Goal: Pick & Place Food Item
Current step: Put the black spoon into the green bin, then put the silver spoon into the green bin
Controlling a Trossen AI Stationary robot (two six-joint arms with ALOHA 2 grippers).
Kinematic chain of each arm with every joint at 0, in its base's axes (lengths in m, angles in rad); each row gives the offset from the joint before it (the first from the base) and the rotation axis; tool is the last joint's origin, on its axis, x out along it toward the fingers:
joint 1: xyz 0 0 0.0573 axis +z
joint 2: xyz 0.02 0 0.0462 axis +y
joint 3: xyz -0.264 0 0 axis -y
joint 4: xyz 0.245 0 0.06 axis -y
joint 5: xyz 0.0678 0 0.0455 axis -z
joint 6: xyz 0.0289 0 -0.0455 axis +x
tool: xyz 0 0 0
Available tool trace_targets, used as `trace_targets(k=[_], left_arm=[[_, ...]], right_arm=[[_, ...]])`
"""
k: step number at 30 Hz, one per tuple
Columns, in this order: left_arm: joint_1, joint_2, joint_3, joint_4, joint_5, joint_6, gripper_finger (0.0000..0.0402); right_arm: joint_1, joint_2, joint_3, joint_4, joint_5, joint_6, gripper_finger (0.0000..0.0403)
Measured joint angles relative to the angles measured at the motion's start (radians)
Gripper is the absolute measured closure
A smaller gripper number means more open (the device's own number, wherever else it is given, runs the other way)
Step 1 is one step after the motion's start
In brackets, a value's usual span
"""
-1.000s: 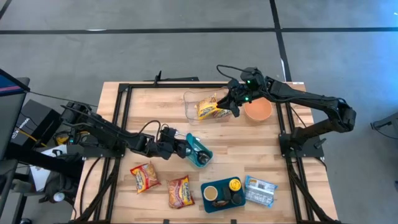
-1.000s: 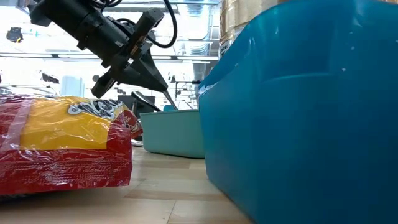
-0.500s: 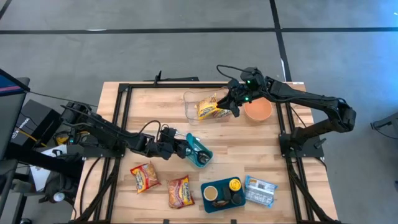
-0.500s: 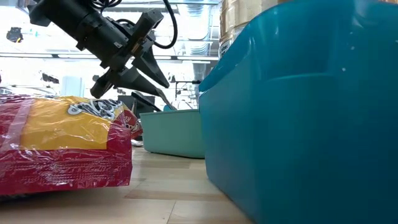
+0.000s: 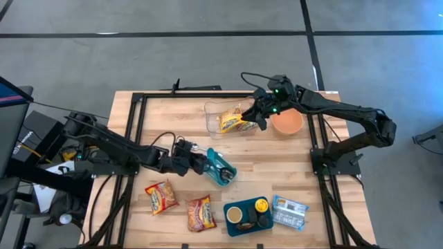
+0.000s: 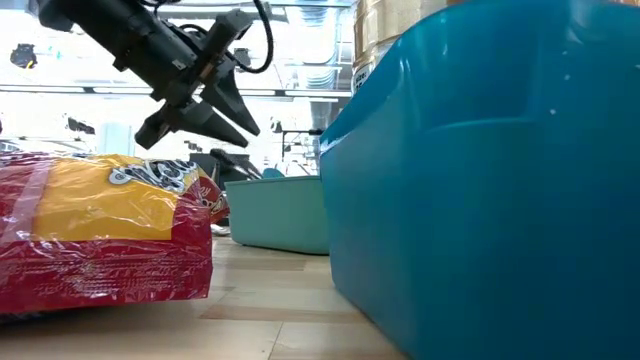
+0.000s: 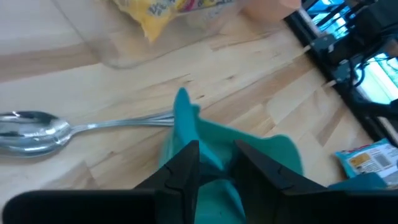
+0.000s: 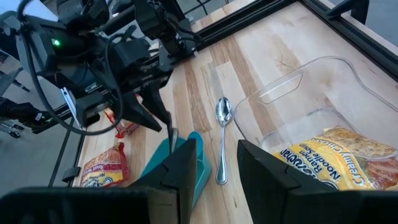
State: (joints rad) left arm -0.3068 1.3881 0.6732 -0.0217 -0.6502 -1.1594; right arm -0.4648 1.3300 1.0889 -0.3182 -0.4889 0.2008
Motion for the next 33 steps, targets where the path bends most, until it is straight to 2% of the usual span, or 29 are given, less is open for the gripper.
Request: trace_targets(k=[7,13,20,28,33], left_arm=[[0.016,-0.083,0.001,-0.116,-0.005,-0.001,0.0311],[0.034,-0.149,0.0,-0.143,-0.005,0.035,0.0311],[0.058,-0.228,0.0,-0.171,-0.006,0.157,0.0311],[0.096,-0.305,0.0,-0.19,-0.006,0.479,0.0311],[0.153,-0.354,0.0,-0.238,-0.008,0.455,0.0311]], right_arm=[[0.0,0.0,0.0,-0.002,0.0,0.0,0.0291],[0.0,0.0,0.0,-0.003,0.0,0.0,0.0291],[0.0,0.0,0.0,-0.003,0.0,0.0,0.0291],[0.0,0.0,0.0,-0.012,0.0,0.0,0.0291],[0.0,0.0,0.0,-0.024,0.0,0.0,0.0291]])
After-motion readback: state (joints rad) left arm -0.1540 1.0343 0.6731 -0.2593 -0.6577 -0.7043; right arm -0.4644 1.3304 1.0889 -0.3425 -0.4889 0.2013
